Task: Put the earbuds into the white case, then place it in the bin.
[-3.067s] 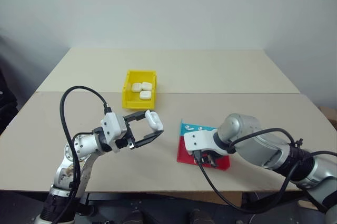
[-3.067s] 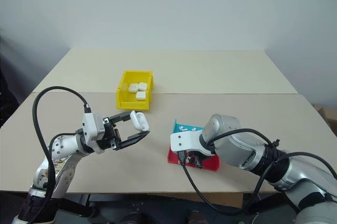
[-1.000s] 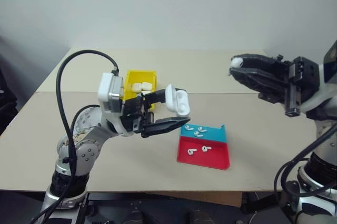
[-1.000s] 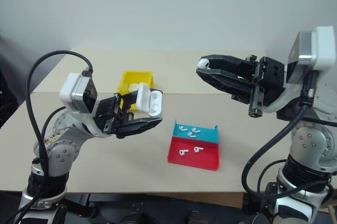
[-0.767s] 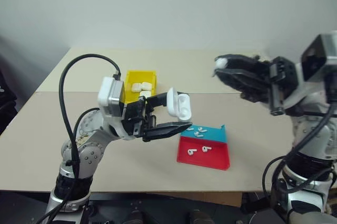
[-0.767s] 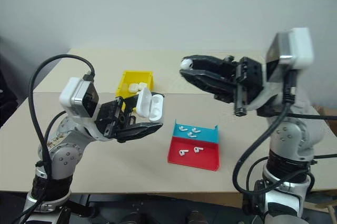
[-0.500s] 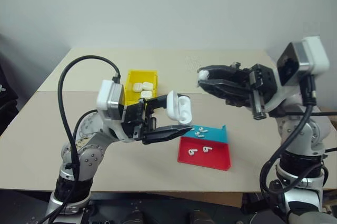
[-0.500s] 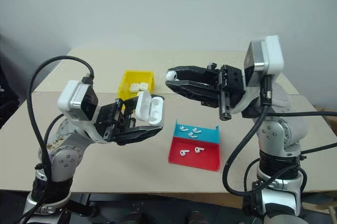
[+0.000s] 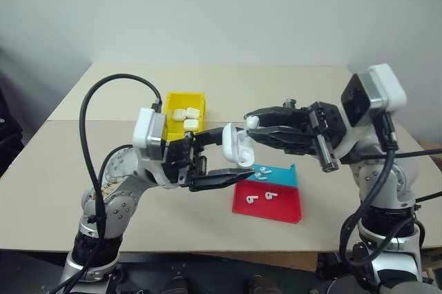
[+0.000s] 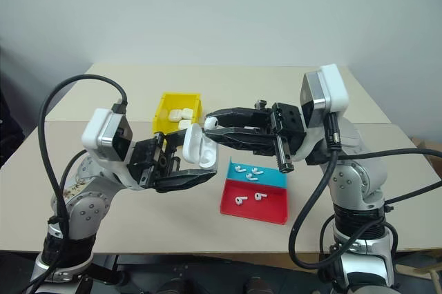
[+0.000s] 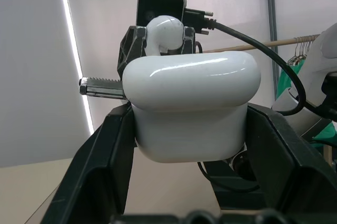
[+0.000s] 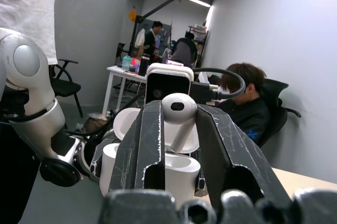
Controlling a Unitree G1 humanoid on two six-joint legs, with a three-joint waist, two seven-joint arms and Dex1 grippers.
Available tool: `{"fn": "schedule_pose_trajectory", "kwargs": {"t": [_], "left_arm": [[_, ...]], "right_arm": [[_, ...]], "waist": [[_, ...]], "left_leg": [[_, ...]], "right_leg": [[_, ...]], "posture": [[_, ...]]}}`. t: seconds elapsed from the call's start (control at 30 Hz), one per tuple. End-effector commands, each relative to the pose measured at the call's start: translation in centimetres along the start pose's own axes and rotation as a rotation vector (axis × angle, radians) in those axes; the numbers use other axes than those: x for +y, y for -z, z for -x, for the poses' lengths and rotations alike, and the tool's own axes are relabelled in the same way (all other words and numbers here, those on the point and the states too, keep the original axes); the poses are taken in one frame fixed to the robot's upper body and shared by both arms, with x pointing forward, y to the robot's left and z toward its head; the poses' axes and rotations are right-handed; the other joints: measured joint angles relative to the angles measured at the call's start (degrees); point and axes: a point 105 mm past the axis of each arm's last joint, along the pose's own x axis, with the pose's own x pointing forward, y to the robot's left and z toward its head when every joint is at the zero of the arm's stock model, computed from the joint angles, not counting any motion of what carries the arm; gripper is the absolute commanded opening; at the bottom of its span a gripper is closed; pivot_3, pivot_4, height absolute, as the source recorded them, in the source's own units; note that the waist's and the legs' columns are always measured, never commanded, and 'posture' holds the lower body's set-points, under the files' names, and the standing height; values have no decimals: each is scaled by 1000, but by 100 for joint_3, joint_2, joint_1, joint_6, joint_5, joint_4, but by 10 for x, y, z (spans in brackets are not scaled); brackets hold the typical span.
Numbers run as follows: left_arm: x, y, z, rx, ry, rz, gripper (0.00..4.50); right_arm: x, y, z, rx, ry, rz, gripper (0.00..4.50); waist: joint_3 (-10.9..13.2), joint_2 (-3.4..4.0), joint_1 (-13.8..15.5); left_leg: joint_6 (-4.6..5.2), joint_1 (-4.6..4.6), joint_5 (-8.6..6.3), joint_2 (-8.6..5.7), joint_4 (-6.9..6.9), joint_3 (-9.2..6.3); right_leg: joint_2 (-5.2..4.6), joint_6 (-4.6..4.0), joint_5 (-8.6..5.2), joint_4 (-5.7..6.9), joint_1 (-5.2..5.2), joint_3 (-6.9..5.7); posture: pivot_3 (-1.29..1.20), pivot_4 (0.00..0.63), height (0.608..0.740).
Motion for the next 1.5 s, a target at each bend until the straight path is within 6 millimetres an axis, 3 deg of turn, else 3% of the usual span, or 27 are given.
{"fn": "schedule_pose_trajectory", "kwargs": {"t": [0.03, 0.63, 0.83, 1.33, 1.47, 1.5], "left_arm": [[-4, -10, -5, -21, 34, -44, 2805], [-2, -8, -6, -29, 22, -48, 2805], [0, -7, -6, -31, 12, -55, 2805], [0, -4, -5, -30, 8, -55, 2805], [1, -2, -3, -17, -3, -54, 2805], [5, 2, 5, 23, -33, -71, 2805]], "right_arm": [[2, -4, -3, -14, 1, 46, 965], [6, 9, -4, 54, -37, 65, 965], [8, 15, -5, 105, -42, 106, 2671], [5, 18, -1, 139, -33, 117, 2671], [4, 15, 0, 136, -28, 124, 2671], [-1, 10, 5, 150, -7, 106, 2671]], "waist": [[0, 0, 1], [0, 0, 3], [0, 0, 4], [0, 0, 3], [0, 0, 2], [0, 0, 2]], "left_leg": [[0, 0, 0, 0, 0, 0], [0, -1, 0, 0, -1, 0], [0, -1, 0, 0, -1, 0], [0, -2, 0, 0, -1, 0], [0, -2, 0, 0, -1, 0], [0, -2, 0, 0, -1, 1]], "right_leg": [[0, 0, 0, 0, 0, 0], [0, 3, -3, -1, -1, 0], [0, 0, -5, -2, -1, 0], [0, 2, -6, -4, -2, 0], [0, 1, -6, -4, -2, 0], [0, 1, -6, -4, -2, 0]], "posture": [[0, 150, 740], [0, 150, 740], [0, 150, 740], [0, 150, 740], [0, 150, 740], [0, 150, 740]]}}
